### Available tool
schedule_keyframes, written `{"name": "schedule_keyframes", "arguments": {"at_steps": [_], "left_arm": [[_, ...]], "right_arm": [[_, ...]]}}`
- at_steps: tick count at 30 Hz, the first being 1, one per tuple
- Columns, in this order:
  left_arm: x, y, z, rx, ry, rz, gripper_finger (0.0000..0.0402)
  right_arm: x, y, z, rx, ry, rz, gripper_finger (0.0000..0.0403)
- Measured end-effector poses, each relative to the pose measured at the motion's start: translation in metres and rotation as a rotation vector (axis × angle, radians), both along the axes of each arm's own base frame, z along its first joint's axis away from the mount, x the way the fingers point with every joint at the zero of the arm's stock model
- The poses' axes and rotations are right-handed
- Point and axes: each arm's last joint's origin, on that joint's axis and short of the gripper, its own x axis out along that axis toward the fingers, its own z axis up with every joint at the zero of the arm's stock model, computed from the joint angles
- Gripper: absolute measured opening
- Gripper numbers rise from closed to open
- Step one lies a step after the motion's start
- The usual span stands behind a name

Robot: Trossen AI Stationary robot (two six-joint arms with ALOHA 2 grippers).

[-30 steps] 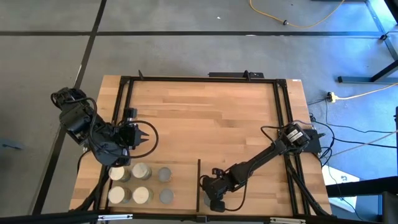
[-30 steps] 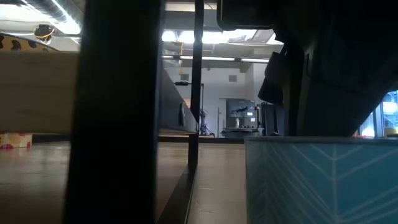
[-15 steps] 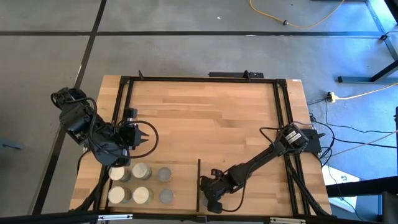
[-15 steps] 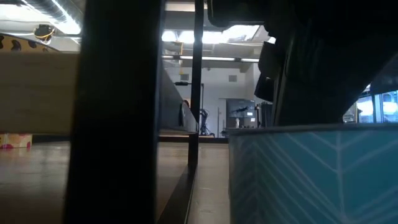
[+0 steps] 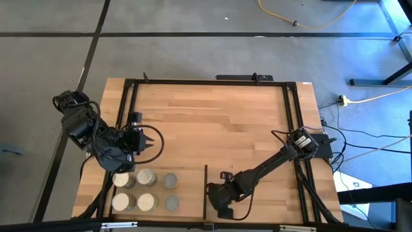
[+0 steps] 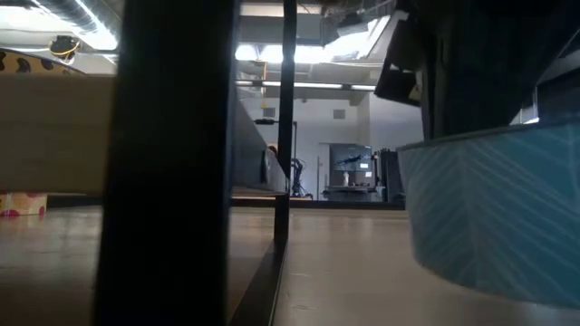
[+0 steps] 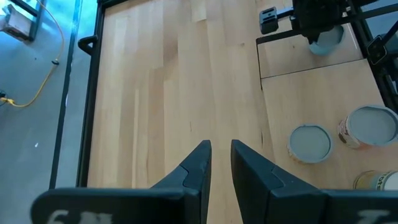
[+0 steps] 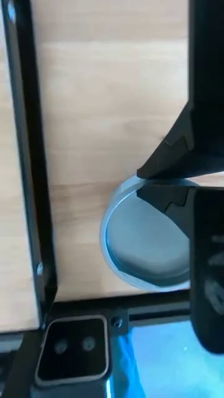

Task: Pick and place cans onto a shelf
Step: Put the canned tuna on the shelf

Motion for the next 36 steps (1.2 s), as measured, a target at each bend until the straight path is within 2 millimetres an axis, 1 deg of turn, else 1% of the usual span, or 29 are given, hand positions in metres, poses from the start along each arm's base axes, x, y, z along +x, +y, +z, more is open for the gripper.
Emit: {"name": "schedule_keyframes", "arguments": {"at_steps": [6,19,28,31,36], "left_arm": [[0.0,0.0,0.0,0.0,0.0,0.0,0.0055],[0.0,0.0,0.0,0.013,0.003,-0.014,0.0055],[0.0,0.0,0.0,0.019,0.004,-0.02,0.0055],[0.0,0.0,0.0,0.019,0.004,-0.02,0.0055],[0.0,0.0,0.0,0.019,0.004,-0.02,0.0055]], "right_arm": [[-0.002,-0.002,0.007,-0.043,0.03,0.012,0.001],[-0.01,-0.008,0.006,-0.117,0.103,0.006,0.001],[-0.022,-0.016,0.006,-0.195,0.221,0.037,0.001],[-0.027,-0.019,0.012,-0.215,0.254,0.04,0.001],[-0.033,-0.023,0.027,-0.21,0.248,0.037,0.001]]}}
